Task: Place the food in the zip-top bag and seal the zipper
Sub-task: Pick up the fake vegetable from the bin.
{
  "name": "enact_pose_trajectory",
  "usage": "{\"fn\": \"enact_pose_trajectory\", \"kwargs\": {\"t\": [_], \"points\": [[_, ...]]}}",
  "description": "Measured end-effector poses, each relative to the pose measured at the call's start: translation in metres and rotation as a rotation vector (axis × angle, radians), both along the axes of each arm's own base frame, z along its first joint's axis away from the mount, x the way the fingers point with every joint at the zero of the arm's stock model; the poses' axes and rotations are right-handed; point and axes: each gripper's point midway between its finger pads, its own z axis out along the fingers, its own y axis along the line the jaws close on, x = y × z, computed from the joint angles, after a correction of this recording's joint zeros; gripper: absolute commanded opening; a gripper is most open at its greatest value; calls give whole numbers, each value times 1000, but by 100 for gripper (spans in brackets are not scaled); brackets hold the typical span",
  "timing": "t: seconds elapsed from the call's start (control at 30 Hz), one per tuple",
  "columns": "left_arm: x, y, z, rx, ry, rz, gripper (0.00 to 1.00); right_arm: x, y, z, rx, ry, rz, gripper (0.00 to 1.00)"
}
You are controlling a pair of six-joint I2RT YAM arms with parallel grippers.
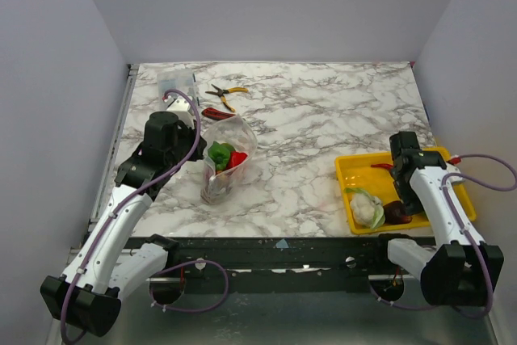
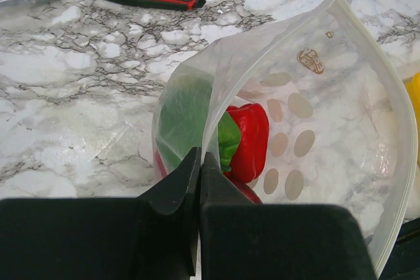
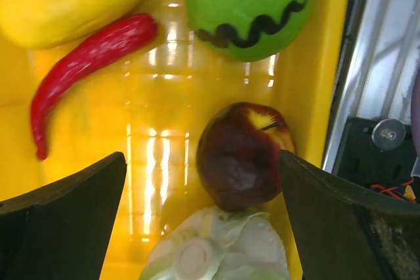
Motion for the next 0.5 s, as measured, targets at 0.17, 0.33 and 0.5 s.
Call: {"fn": "enact_pose_trajectory", "kwargs": {"t": [0.17,0.33,0.5], "points": [[1,0,-1,1,5,1,0,-21,-11,-23,44,62,-92,100],[1,0,-3,2,10,0,0,-21,-14,-36,73,90,-113,100],[1,0,-3,3,10,0,0,-11,-12,-45,93,76,-88,98]]}}
